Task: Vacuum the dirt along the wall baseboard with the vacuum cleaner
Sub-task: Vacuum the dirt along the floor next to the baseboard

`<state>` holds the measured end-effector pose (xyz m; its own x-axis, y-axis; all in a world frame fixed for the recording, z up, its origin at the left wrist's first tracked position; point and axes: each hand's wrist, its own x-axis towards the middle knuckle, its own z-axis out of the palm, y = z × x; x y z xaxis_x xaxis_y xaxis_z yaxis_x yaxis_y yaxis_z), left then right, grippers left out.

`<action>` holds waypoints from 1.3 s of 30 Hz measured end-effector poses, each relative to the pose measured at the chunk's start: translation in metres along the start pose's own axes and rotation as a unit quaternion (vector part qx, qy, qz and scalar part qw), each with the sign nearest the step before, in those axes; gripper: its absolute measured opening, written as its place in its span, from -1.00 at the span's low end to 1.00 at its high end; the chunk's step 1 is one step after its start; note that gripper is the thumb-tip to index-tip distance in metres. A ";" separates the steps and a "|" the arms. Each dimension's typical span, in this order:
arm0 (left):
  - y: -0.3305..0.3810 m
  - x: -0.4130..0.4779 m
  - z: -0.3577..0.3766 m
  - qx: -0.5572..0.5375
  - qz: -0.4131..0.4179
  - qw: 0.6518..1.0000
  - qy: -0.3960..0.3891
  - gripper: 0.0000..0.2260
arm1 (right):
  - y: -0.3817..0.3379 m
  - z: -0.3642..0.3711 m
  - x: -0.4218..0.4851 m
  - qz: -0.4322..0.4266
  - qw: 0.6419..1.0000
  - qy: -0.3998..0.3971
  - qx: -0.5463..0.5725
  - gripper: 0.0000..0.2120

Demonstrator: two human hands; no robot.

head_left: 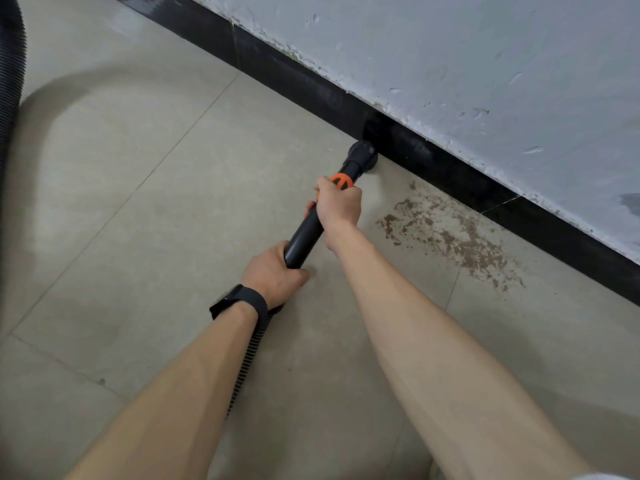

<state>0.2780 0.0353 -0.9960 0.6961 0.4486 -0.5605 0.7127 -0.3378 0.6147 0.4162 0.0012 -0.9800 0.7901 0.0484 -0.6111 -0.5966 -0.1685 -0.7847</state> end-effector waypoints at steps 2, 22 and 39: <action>-0.005 -0.003 -0.006 -0.018 -0.007 1.000 -0.022 -0.75 | 0.003 0.005 -0.007 0.005 0.999 -0.007 -0.033 -0.69; -0.057 -0.093 0.003 0.237 0.086 0.960 -0.121 -0.83 | 0.093 -0.070 -0.114 0.075 0.987 0.117 0.085 -0.72; -0.017 -0.087 0.048 0.306 0.174 0.933 -0.072 -0.83 | 0.082 -0.120 -0.088 0.063 0.958 0.159 0.229 -0.71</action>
<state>0.2097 -0.0374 -0.9841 0.8675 0.1230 -0.4819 0.3267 -0.8715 0.3658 0.3150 -0.1349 -0.9781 0.6678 -0.2585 -0.6980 -0.6311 0.3004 -0.7151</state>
